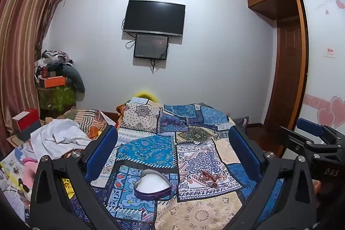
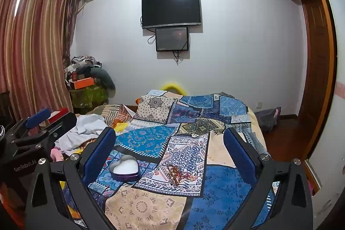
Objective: Organize jewelry
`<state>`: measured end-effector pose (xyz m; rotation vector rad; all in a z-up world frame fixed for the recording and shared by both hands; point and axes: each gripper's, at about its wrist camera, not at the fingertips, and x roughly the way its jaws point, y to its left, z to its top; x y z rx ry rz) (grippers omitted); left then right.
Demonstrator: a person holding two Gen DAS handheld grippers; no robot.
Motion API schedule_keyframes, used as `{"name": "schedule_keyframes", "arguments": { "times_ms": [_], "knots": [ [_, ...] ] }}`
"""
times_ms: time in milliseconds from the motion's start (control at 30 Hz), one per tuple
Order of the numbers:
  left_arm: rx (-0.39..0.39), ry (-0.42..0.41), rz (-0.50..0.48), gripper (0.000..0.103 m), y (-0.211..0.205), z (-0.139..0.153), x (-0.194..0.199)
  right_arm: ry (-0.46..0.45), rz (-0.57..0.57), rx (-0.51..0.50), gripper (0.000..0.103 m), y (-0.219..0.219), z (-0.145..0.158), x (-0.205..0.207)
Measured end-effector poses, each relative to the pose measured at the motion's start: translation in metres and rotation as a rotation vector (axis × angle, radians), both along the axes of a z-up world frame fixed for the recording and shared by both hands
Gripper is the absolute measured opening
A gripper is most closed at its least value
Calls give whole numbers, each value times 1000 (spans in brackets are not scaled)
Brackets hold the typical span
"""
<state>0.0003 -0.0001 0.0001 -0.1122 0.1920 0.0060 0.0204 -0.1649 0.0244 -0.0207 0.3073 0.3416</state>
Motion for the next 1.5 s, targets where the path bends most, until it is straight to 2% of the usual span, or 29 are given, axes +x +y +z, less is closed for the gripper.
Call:
{"name": "schedule_keyframes", "arguments": {
  "times_ms": [1500],
  "knots": [
    [0, 15, -1, 103, 1, -4, 3, 21, 11, 8, 99, 4, -10, 1]
  ]
}}
